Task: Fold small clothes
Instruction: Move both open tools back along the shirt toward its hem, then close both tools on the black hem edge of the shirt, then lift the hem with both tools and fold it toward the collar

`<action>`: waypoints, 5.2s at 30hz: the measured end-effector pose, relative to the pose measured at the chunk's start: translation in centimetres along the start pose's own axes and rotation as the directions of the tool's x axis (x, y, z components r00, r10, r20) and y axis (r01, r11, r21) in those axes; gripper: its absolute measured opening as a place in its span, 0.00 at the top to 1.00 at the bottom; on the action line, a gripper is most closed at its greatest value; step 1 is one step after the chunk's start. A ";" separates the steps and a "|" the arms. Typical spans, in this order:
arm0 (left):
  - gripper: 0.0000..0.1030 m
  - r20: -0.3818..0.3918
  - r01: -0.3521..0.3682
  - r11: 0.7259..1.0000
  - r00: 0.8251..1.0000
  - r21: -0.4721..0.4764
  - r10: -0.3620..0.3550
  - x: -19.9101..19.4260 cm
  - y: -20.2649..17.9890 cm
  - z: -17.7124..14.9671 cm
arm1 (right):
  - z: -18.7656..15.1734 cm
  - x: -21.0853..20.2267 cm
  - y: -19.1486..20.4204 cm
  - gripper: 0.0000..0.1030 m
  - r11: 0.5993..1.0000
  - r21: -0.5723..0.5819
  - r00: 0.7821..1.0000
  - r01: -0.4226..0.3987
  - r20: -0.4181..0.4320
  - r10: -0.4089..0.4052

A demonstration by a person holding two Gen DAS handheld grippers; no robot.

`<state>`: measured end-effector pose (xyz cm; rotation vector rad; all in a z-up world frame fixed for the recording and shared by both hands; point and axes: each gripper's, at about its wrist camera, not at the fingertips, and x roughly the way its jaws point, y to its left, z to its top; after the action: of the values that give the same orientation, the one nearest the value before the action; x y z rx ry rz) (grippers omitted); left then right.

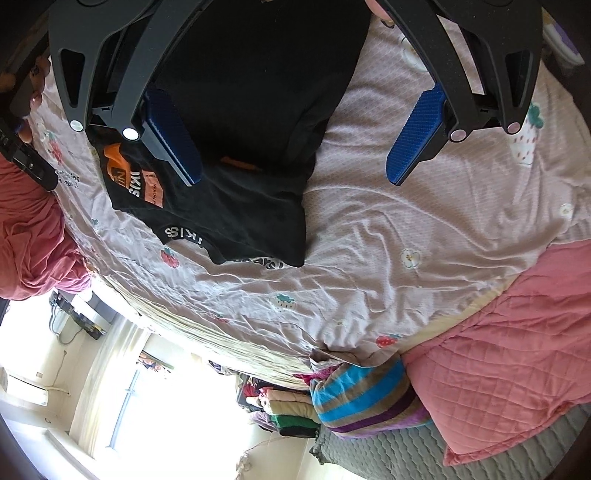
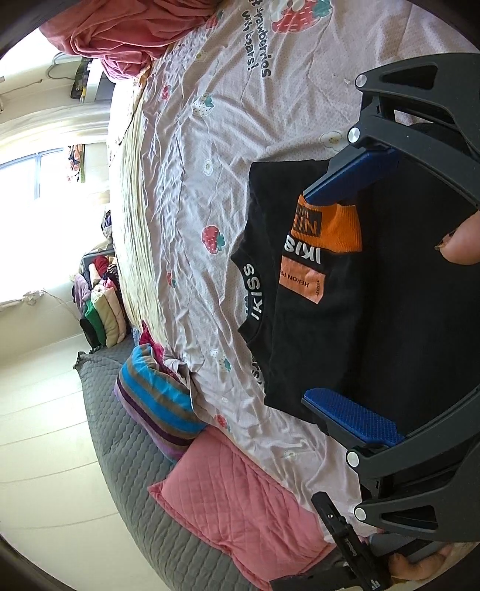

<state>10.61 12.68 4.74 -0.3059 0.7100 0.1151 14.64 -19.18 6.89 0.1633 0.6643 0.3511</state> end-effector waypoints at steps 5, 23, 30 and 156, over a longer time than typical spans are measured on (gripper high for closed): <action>0.09 0.006 -0.012 1.000 1.000 0.001 0.012 -1.4 0.4 -0.3 | -0.2 -1.2 -0.6 0.04 1.000 0.004 1.000 -0.005 0.013 0.004; 0.09 -0.032 -0.069 0.997 0.997 0.026 0.070 -4.6 0.9 -3.5 | -2.9 -5.2 -3.6 0.04 0.998 -0.062 1.000 0.025 -0.018 -0.026; 0.09 -0.057 -0.071 0.997 0.996 0.014 0.072 -4.8 1.3 -4.9 | -4.8 -6.0 -3.8 0.04 0.995 -0.100 0.999 0.022 -0.035 -0.025; 0.97 -0.136 0.219 0.975 0.965 -0.047 -0.223 -7.4 3.5 -1.8 | -4.5 -13.9 -9.8 0.92 0.976 -0.032 0.976 -0.216 0.023 0.217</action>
<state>3.22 15.48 7.46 -0.4246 0.8089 -0.1090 4.26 -33.27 8.81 0.2129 0.6166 0.5671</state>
